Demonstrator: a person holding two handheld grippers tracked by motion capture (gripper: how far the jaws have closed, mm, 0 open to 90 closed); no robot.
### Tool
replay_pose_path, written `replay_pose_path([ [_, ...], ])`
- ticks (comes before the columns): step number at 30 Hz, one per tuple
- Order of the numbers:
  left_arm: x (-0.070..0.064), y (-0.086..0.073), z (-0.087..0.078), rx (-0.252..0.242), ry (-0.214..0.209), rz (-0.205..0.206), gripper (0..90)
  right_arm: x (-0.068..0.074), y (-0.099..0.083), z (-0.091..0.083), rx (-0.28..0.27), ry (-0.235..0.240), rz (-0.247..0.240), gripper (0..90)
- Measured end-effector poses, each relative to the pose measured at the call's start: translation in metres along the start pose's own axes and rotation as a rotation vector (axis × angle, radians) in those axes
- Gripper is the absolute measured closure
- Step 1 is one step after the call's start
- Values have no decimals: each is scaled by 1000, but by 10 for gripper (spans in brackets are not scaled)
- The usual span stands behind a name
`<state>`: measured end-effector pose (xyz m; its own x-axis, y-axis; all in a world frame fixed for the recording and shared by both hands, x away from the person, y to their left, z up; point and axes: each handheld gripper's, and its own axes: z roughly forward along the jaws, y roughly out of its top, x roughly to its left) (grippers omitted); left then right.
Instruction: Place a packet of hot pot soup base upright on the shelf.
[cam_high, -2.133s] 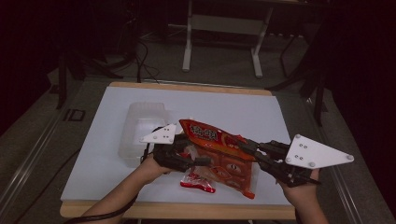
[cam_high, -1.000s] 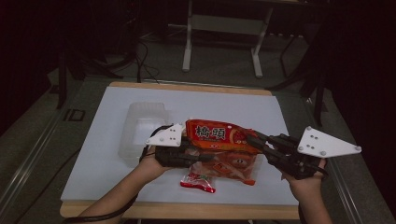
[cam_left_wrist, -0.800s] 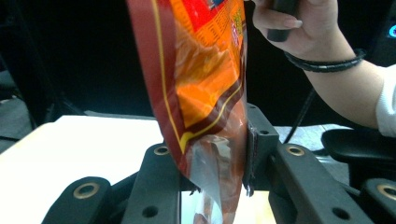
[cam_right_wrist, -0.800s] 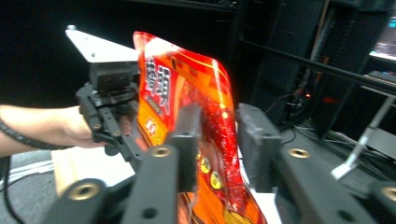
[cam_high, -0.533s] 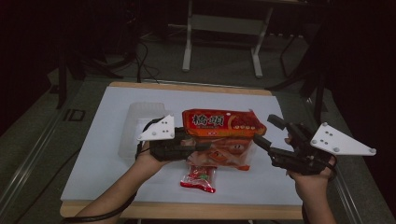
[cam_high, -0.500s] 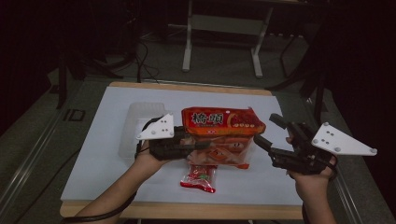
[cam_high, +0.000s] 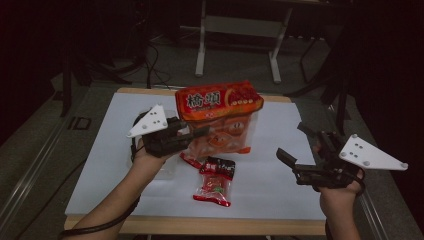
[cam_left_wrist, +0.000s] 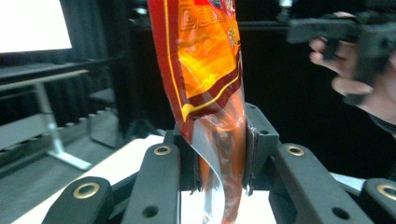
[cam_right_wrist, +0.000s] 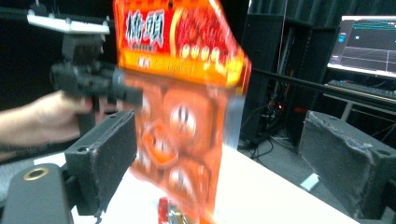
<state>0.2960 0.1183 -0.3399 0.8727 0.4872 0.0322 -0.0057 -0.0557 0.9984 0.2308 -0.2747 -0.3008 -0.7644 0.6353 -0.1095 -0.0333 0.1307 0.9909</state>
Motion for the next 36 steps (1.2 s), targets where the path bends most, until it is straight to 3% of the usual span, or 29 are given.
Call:
replay_pose_path([
  [2, 6, 2, -5, -12, 26, -6, 720, 1, -2, 2, 23, -9, -8, 132],
  [11, 26, 2, -24, -36, 139, -10, 720, -1, -8, 4, 26, -20, 0, 129],
  [12, 32, 0, -30, -51, 185, -16, 720, -1, -9, 4, 27, -19, 3, 129],
  [15, 40, -3, -37, -64, 236, -18, 720, -2, -13, 6, 43, -25, 4, 129],
  [17, 42, -4, -39, -70, 246, -24, 720, -2, -14, 6, 46, -25, 3, 129],
  [29, 78, -30, -64, -104, 391, -63, 720, -2, -22, 10, 75, -29, 10, 130],
  [33, 88, -43, -70, -122, 439, -102, 720, -3, -23, 11, 84, -31, 10, 129],
  [35, 89, -45, -71, -119, 459, -98, 720, -2, -23, 11, 85, -31, 8, 130],
  [36, 92, -52, -73, -110, 488, -87, 720, -3, -24, 11, 86, -30, 6, 130],
])
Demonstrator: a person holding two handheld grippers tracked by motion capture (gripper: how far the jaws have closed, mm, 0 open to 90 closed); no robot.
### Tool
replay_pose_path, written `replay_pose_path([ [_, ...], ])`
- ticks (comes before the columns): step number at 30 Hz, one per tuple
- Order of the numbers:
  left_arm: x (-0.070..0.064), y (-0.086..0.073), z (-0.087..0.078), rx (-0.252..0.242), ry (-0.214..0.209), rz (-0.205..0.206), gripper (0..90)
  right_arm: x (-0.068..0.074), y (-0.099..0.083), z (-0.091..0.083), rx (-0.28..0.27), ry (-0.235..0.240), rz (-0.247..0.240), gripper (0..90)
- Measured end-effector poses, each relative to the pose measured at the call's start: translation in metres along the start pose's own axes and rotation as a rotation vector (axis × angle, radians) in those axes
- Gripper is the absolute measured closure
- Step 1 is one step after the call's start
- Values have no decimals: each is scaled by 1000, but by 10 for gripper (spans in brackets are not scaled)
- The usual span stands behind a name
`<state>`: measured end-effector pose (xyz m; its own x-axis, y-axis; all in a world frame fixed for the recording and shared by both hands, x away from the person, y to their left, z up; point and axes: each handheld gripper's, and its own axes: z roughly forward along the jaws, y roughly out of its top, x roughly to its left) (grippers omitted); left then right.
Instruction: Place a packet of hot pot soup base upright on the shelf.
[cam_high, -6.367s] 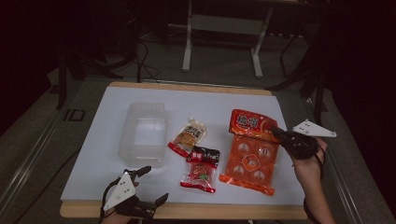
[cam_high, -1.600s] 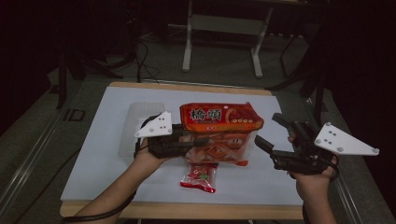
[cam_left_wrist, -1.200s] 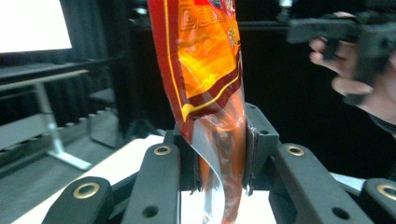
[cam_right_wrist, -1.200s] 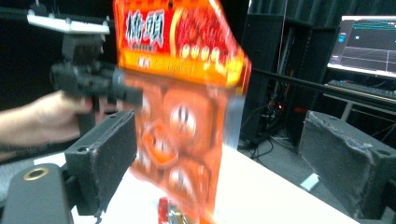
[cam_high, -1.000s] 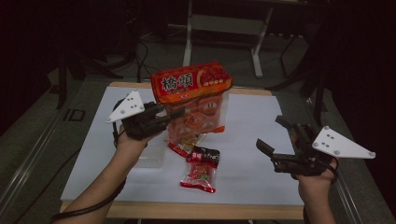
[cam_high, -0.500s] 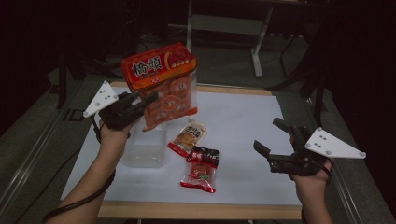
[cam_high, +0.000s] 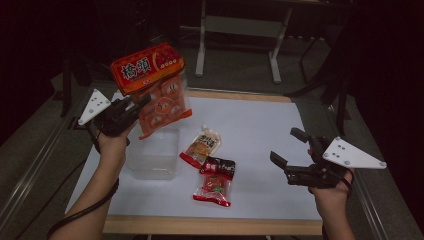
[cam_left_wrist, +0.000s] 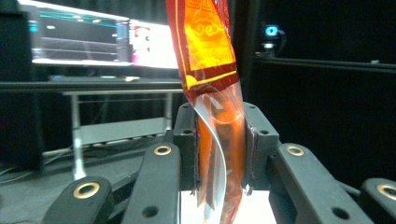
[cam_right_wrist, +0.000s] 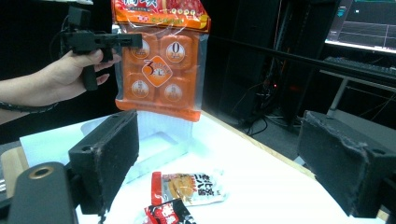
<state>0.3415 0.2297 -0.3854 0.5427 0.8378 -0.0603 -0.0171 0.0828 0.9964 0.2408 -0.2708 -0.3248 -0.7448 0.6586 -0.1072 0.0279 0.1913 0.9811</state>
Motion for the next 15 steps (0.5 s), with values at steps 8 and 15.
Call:
replay_pose_path([
  [8, 17, -21, -1, 16, 45, -25, 720, 0, -3, 4, 14, 1, -3, 130],
  [15, 26, -39, -2, 42, 68, -58, 720, -2, -6, 6, 24, 2, 3, 130],
])
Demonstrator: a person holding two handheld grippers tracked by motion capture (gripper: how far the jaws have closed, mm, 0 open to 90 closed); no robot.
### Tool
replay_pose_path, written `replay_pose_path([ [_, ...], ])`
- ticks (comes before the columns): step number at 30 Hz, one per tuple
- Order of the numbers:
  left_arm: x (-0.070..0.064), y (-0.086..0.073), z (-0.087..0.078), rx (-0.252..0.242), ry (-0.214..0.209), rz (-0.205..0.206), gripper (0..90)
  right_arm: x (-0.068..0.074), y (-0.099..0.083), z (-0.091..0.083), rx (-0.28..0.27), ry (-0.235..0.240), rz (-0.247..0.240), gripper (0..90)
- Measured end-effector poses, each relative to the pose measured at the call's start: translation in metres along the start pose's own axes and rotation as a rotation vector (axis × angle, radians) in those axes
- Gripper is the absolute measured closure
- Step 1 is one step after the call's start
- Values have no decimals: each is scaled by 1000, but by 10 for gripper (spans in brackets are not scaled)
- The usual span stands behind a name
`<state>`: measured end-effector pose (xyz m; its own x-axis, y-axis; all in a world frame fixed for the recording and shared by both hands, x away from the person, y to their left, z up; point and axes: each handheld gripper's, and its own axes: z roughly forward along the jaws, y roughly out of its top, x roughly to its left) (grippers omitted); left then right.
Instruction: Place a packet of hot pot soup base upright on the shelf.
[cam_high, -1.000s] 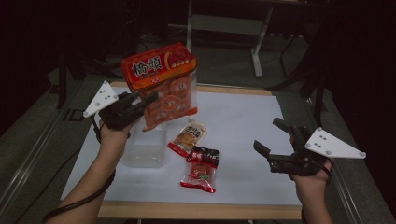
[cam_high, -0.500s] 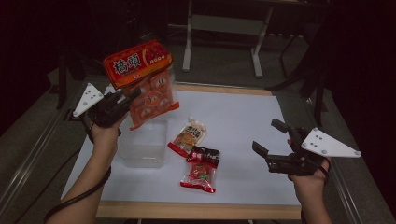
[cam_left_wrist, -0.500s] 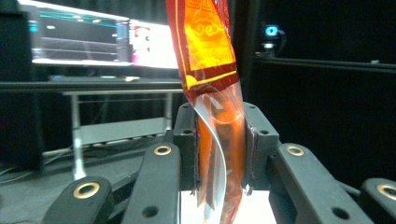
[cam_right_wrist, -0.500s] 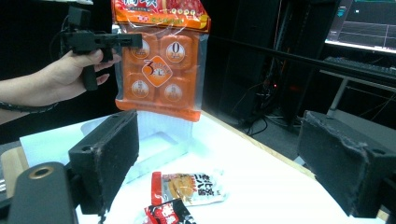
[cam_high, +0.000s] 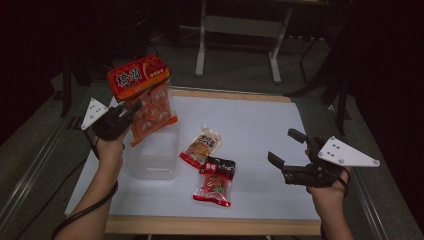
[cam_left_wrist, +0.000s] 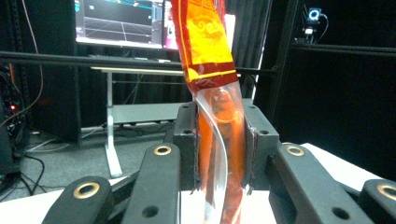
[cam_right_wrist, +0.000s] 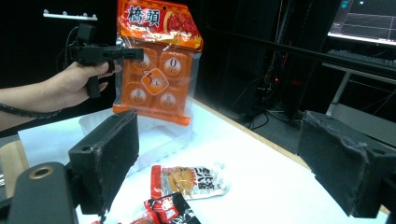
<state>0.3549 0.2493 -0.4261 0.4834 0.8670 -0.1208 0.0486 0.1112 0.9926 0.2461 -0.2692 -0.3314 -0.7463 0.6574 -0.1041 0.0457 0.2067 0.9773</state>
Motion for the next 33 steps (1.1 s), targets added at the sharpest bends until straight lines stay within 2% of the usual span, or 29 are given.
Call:
replay_pose_path([
  [2, 1, -4, 1, -3, -8, -4, 720, 0, 0, 0, 1, 2, 1, 130],
  [3, 1, -6, 2, 0, -5, 3, 720, 0, -1, 1, 1, 1, 1, 130],
  [6, 2, -11, 4, 15, 3, -18, 719, 0, -1, 1, 4, 3, 4, 130],
  [9, 2, -16, 6, 31, 11, -12, 720, 0, -2, 1, 6, 2, 5, 130],
  [15, 2, -28, 10, 63, -9, -8, 720, -2, -3, 0, 6, 0, 11, 131],
  [19, 5, -28, 11, 76, -8, -27, 719, -3, -5, 0, 10, -2, 13, 131],
  [21, 6, -28, 10, 89, -14, -14, 719, -3, -5, 0, 9, 0, 16, 131],
  [23, 7, -28, 11, 105, -17, -23, 718, -3, -5, 0, 9, -1, 15, 131],
  [25, 6, -28, 10, 125, 3, -12, 717, -3, -5, 1, 10, 2, 19, 131],
  [26, 7, -30, 11, 136, 2, -22, 717, -3, -5, 1, 12, 1, 16, 131],
  [28, 8, -33, 11, 162, 3, -11, 716, -3, -6, 1, 16, 3, 16, 131],
  [33, 10, -39, 9, 170, -12, -7, 715, -3, -6, 0, 15, 1, 20, 131],
])
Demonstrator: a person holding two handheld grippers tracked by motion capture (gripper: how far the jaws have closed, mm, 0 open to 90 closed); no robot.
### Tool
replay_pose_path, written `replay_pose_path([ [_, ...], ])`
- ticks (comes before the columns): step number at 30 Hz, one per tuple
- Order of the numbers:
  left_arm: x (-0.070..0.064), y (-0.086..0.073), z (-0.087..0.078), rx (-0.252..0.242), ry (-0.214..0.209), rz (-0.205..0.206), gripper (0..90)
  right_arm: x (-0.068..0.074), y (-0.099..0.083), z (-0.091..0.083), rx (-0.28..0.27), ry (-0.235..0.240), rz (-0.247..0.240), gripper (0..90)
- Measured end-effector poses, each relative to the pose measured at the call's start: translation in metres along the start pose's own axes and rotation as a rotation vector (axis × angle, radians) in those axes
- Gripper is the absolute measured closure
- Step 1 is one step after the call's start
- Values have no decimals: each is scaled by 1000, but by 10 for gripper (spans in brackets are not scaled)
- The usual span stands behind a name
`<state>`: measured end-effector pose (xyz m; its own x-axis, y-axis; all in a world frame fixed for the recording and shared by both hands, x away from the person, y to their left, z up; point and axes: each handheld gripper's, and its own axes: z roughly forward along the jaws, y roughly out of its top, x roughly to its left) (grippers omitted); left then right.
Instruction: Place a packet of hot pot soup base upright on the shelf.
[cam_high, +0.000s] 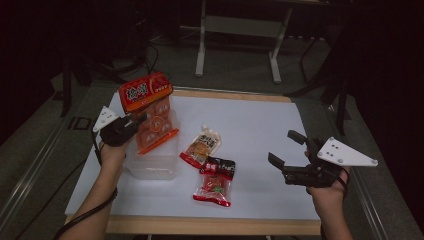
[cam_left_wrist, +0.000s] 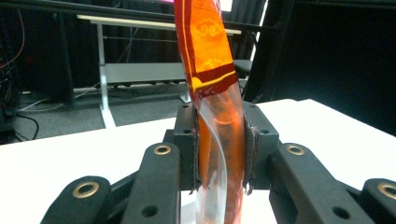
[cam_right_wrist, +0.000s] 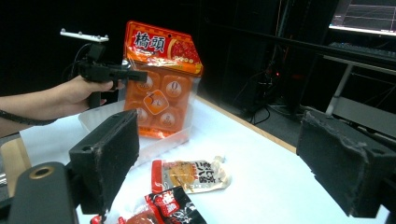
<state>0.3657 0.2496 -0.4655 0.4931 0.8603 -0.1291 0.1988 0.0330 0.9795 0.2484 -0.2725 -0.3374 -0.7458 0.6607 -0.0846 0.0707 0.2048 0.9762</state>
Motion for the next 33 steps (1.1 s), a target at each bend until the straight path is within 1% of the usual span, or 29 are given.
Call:
replay_pose_path([
  [2, 3, -3, -1, 5, -1, -18, 715, 0, 0, 0, -2, 1, 4, 132],
  [4, 4, -6, -1, 4, 8, -4, 714, 0, -1, 0, -3, 2, 5, 132],
  [5, 6, -7, -2, -4, -6, -8, 713, 0, -1, 0, -3, 4, 6, 131],
  [6, 6, -8, -3, -4, -5, -9, 712, 1, -1, 0, -2, 3, 3, 131],
  [7, 7, -8, -3, -4, -10, -20, 712, 1, -1, 1, 1, 2, 3, 131],
  [10, 7, -8, -5, 3, -17, -25, 709, 1, -2, 1, 5, 4, 3, 131],
  [11, 8, -8, -5, 7, -29, -36, 704, 1, -2, 1, 6, 4, 3, 131],
  [12, 8, -7, -5, 9, -33, -43, 690, 1, -2, 2, 4, 6, 5, 132],
  [13, 8, -7, -6, 5, -39, -37, 689, 1, -2, 2, 3, 7, 4, 131],
  [15, 7, -7, -7, 8, -33, -26, 642, 1, -2, 2, 5, 7, 4, 132],
  [17, 7, -7, -7, 7, -37, -26, 616, 2, -2, 2, 5, 8, 6, 132],
  [18, 7, -6, -7, 14, -28, -23, 616, 2, -2, 2, 6, 8, 6, 131],
  [19, 7, -6, -8, 9, -27, -31, 575, 2, -2, 3, 6, 9, 7, 131],
  [20, 7, -6, -9, -1, -20, -27, 548, 2, -2, 3, 6, 10, 7, 131],
  [22, 7, -5, -10, -5, -7, -16, 509, 2, -2, 3, 7, 10, 6, 131],
  [24, 7, -3, -11, 4, 15, -1, 461, 2, -3, 2, 6, 11, 7, 132],
  [26, 8, -3, -11, 13, 27, 5, 420, 2, -3, 2, 7, 10, 6, 132],
  [27, 8, -2, -12, 17, 32, 7, 414, 2, -3, 2, 5, 12, 8, 132],
  [28, 7, -2, -12, 14, 36, 14, 393, 2, -3, 2, 5, 11, 6, 132],
  [29, 7, -2, -12, 14, 36, 14, 371, 2, -3, 2, 5, 11, 6, 132],
  [30, 6, 0, -12, 19, 52, 3, 291, 2, -3, 2, 4, 11, 8, 132],
  [33, 5, 1, -11, 29, 66, -15, 198, 3, -3, 2, 4, 13, 8, 132],
])
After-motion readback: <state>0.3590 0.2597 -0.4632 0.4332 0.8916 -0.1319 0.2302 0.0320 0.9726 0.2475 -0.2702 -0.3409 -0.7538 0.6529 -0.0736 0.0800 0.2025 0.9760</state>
